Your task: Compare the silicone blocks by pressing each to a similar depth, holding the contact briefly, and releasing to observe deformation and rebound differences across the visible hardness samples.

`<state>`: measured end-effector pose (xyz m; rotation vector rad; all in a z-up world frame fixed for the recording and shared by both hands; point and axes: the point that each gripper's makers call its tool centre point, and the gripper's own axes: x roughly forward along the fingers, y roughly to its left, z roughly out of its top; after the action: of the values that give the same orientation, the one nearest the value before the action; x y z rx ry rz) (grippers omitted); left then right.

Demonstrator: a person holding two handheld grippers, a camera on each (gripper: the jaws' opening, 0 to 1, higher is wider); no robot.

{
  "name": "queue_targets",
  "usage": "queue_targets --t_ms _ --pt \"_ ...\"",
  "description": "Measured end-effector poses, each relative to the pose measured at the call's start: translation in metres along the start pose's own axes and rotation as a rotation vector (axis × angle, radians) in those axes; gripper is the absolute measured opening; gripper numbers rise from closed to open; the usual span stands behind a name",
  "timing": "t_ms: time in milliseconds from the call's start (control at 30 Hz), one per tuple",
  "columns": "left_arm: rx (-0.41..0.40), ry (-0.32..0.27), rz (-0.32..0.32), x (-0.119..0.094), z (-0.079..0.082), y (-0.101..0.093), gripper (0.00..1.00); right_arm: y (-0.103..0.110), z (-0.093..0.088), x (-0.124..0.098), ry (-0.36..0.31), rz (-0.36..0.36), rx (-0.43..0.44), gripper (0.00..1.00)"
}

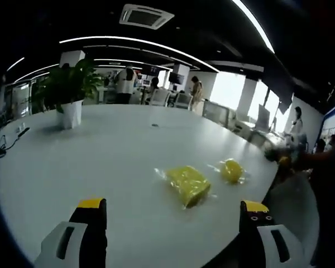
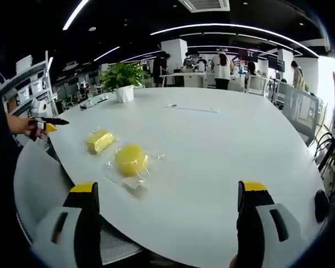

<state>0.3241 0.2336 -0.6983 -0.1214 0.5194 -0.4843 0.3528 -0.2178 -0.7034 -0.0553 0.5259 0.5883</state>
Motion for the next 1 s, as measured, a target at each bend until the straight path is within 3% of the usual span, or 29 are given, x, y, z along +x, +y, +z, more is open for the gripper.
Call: queue_targets --t_ms 600,1000 --pt "-0.045 -0.013 0.014 0.0022 0.0019 0.0104 1.0 0.0044 -0.0069 0.0019 0.032 0.005 0.01 0.97" --pt "-0.054 -0.019 0.012 0.0016 0.0063 0.0072 1.0 0.0068 -0.0022 -0.0023 0.024 0.0 0.019 0.97"
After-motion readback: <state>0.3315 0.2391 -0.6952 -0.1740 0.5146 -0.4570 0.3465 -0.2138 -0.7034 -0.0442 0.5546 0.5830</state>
